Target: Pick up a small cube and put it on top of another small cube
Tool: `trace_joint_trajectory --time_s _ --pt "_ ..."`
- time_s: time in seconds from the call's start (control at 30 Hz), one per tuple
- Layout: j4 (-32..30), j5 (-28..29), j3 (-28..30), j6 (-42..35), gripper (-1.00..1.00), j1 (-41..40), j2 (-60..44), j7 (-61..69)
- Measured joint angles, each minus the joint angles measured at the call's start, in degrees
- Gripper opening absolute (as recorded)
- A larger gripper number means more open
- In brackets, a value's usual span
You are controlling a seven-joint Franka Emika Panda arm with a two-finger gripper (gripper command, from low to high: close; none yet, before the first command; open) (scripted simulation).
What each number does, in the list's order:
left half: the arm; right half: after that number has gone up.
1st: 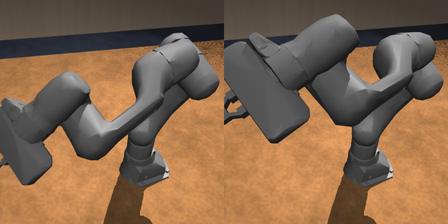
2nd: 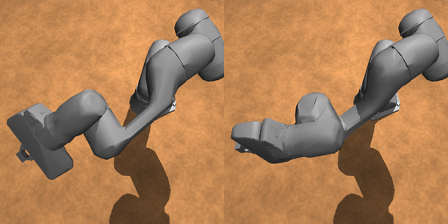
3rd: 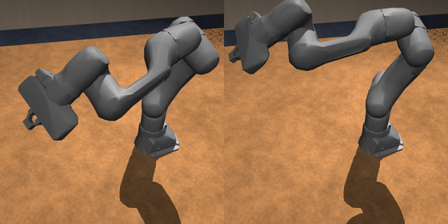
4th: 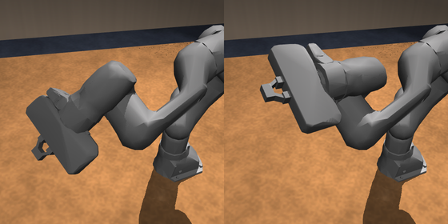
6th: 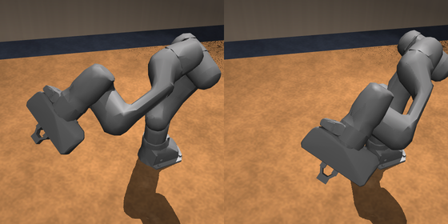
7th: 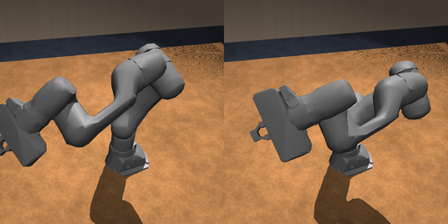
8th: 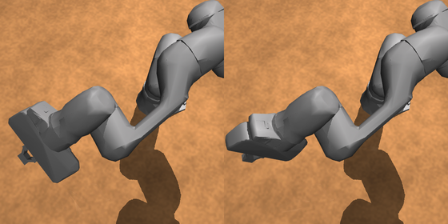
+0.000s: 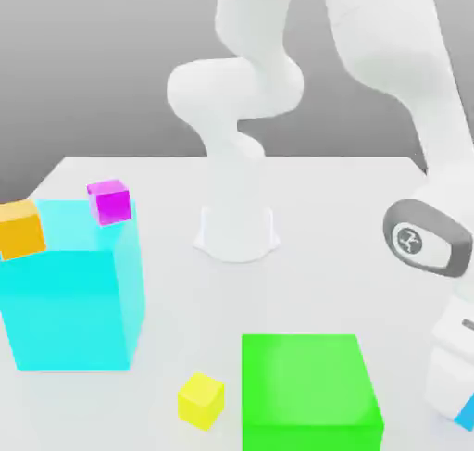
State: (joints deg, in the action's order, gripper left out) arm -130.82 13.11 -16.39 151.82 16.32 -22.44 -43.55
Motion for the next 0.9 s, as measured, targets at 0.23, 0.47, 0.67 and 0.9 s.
trace_joint_trajectory --time_s 0.23,0.47,0.67,0.9 --pt "-4.63 -4.64 6.87 -9.44 -1.00 -6.64 14.49 -10.52" --pt "-9.37 -5.89 12.80 -18.97 -1.00 -17.27 28.70 -25.39" --pt "-13.47 -6.44 17.11 -27.11 -1.00 -25.08 41.03 -38.75" --pt "-18.29 -7.59 20.90 -36.40 -1.00 -36.08 55.74 -54.35"
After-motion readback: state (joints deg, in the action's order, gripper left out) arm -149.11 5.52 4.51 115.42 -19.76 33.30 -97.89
